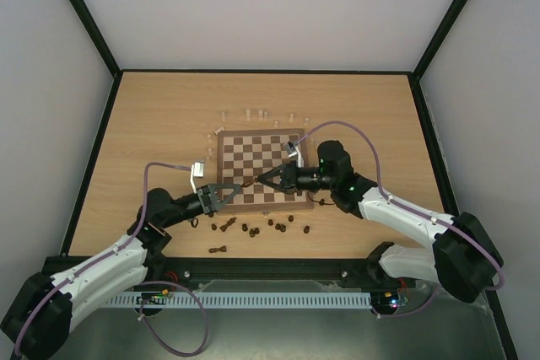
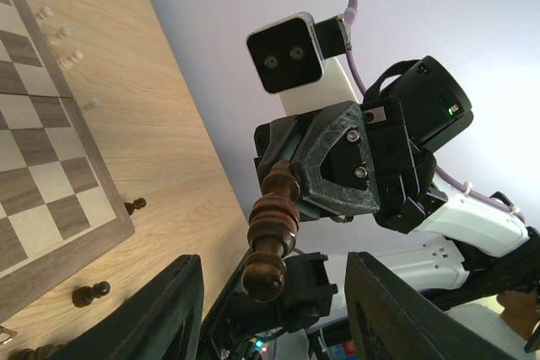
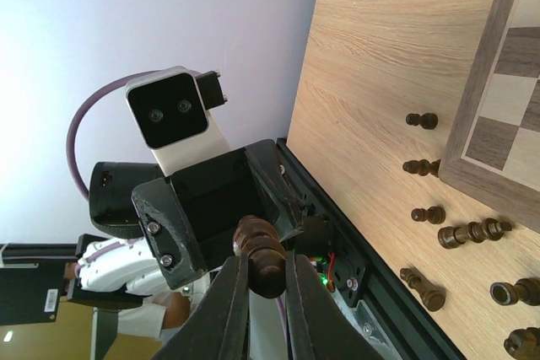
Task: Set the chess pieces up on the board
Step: Pick up the chess piece at the center of the board, then place the chess piece on the chessboard.
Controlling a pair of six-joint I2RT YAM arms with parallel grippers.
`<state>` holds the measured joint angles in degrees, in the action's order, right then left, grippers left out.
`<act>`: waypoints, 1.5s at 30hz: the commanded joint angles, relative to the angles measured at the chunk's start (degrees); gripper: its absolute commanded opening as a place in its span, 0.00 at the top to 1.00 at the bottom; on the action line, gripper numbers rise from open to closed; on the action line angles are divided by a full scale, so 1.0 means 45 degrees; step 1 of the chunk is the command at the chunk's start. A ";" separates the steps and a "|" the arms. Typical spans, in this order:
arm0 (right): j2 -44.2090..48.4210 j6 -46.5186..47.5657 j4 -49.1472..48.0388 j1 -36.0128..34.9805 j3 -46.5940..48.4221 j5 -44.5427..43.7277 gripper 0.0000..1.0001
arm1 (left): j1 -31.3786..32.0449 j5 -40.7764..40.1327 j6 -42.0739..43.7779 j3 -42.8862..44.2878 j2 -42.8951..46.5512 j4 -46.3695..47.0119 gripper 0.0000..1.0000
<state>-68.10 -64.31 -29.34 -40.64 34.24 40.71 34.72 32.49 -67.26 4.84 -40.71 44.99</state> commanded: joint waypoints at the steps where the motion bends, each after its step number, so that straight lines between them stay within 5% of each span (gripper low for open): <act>1: -0.0137 -0.0034 -0.0428 -0.0098 0.0353 0.0107 0.95 | 0.0040 -0.0122 0.0221 -0.0080 -0.0079 0.0190 0.55; 6: -0.0253 -0.0005 -0.0480 -0.0091 0.0321 0.0090 0.95 | 0.0052 -0.0099 0.0243 -0.0046 -0.0259 0.0256 0.72; 15: -0.0320 0.0101 -0.0406 -0.0093 0.0284 0.0166 0.96 | 0.0053 -0.0430 0.0342 -0.0046 -0.0417 0.0048 0.87; 23: 0.0202 0.2307 0.3076 -0.0097 0.0933 -0.1405 0.96 | 0.0004 -0.1544 0.2008 0.1309 0.0331 -0.4005 0.89; 32: 0.0350 0.6469 0.9884 -0.0197 0.3425 -0.6544 0.96 | 0.0001 -0.4289 0.5424 0.4967 -0.0896 -1.1374 0.91; 39: -0.1048 0.7651 1.3178 -0.2137 0.4908 -1.2690 0.96 | 0.0563 -0.6728 0.6980 0.6871 -0.3003 -1.3951 0.94; 45: -0.2464 0.7356 1.3487 -0.3788 0.4682 -1.4794 0.96 | 0.0976 -0.8009 0.7011 0.6869 -0.3592 -1.4359 0.94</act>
<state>-75.70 -32.14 24.40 -53.60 55.53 -13.85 38.15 1.87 -37.63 34.96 -55.81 -15.07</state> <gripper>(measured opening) 0.084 0.128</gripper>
